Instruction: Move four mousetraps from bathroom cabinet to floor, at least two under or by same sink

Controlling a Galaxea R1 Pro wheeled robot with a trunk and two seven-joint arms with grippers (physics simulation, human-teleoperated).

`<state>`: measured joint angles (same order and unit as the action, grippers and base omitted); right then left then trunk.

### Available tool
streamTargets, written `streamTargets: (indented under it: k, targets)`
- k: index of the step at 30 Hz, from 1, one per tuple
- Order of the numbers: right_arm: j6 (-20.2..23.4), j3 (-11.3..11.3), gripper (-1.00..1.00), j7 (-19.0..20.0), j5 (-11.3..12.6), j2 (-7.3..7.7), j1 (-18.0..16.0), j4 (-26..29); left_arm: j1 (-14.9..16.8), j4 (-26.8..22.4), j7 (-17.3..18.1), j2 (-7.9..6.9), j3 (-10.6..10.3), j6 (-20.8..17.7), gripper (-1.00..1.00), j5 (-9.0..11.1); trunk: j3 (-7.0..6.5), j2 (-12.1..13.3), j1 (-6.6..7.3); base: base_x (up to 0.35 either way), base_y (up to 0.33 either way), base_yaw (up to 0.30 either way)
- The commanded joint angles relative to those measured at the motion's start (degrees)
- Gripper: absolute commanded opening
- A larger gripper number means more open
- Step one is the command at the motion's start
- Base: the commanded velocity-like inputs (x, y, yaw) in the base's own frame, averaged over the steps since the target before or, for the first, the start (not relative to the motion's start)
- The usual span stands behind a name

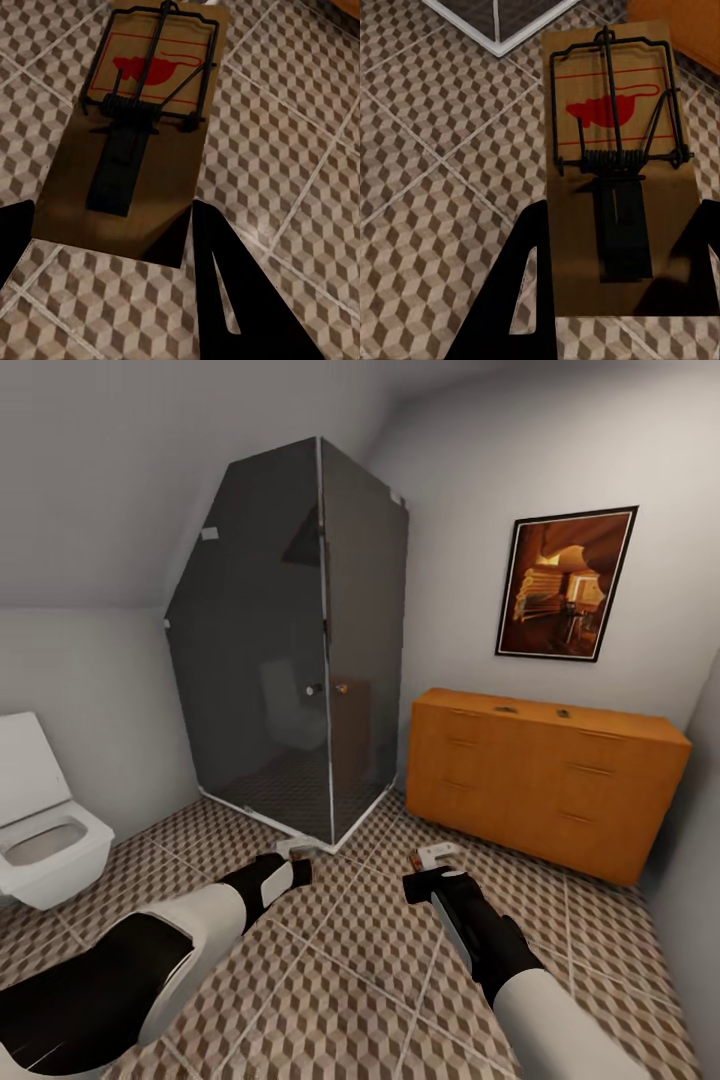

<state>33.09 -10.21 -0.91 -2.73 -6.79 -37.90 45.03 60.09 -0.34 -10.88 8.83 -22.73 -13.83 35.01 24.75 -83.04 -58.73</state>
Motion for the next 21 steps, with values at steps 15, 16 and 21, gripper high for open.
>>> streamTargets:
  k: [15, 16, 21]
  targets:
    - [0.31, -0.12, -1.00, -0.13, -0.26, 0.07, -0.04, 0.11, -3.86, 0.10, 3.00, -1.41, -0.54, 8.86, -1.00, 0.25, -0.37, -0.04, 0.00, 0.000, 0.000, 0.268]
    - [0.31, -0.10, -1.00, -0.14, -0.26, 0.08, -0.04, 0.12, -3.98, 0.10, 3.37, -1.40, -0.55, 9.99, -1.00, 0.24, -0.40, -0.04, 0.00, 0.000, 0.000, 0.268]
    - [0.31, -0.08, -1.00, -0.14, -0.40, 0.11, -0.02, 0.09, -4.26, 0.14, 4.06, -1.39, -0.56, 11.62, -1.00, 0.24, -0.55, -0.04, 0.00, 0.000, 0.000, 0.268]
